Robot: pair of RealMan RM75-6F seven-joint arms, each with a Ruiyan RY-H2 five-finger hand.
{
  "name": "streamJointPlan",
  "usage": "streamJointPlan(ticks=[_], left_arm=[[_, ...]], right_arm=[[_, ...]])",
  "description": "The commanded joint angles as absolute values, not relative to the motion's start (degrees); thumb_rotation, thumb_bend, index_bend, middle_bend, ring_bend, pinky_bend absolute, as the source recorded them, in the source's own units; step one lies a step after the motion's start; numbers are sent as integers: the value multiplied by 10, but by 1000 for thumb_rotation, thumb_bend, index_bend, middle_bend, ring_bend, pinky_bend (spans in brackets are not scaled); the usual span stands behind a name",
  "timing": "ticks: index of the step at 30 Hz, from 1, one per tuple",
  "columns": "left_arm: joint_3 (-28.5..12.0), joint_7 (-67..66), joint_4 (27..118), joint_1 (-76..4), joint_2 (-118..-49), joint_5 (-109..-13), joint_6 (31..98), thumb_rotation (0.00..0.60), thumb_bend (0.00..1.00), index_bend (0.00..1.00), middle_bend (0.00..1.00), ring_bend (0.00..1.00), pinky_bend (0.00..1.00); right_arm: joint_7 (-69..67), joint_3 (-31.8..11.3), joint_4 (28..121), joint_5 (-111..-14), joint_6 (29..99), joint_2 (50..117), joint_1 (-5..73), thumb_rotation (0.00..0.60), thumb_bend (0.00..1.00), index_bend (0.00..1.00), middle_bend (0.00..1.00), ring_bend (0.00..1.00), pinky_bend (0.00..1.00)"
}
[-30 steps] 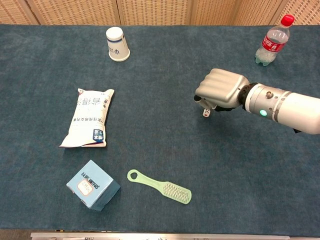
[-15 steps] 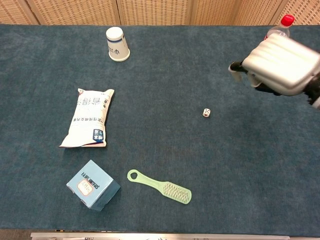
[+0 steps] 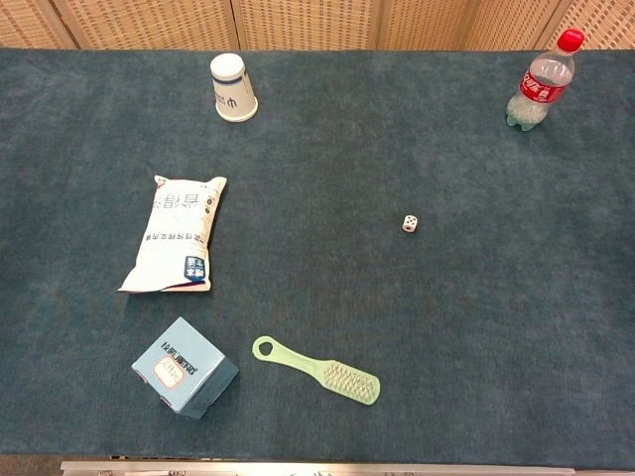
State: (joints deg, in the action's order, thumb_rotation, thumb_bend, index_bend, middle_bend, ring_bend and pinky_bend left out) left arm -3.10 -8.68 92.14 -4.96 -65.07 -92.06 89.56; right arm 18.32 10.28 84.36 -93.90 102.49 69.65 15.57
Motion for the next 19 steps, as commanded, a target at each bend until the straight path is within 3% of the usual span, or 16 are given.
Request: streamJointPlan(ticks=[1,6,19], left_arm=[[-34,-78,904,-54,-656,-921,896,600,0,395,279,206,375],[-33,-68,888,-61,-659,-921,887,600,0,376,277,194,345],[-40,-71,886,-70,-664,-886,862,600,0,388,284,202,346]], right_arm=[[89,76,761,-930,1069,730,103,600,940,297,254,268,464],[28,52,714,-926,1090,745,80,600,838,281,220,231,412],[-41,16,706,-930,1093,726,52,600,854,281,220,230,412]])
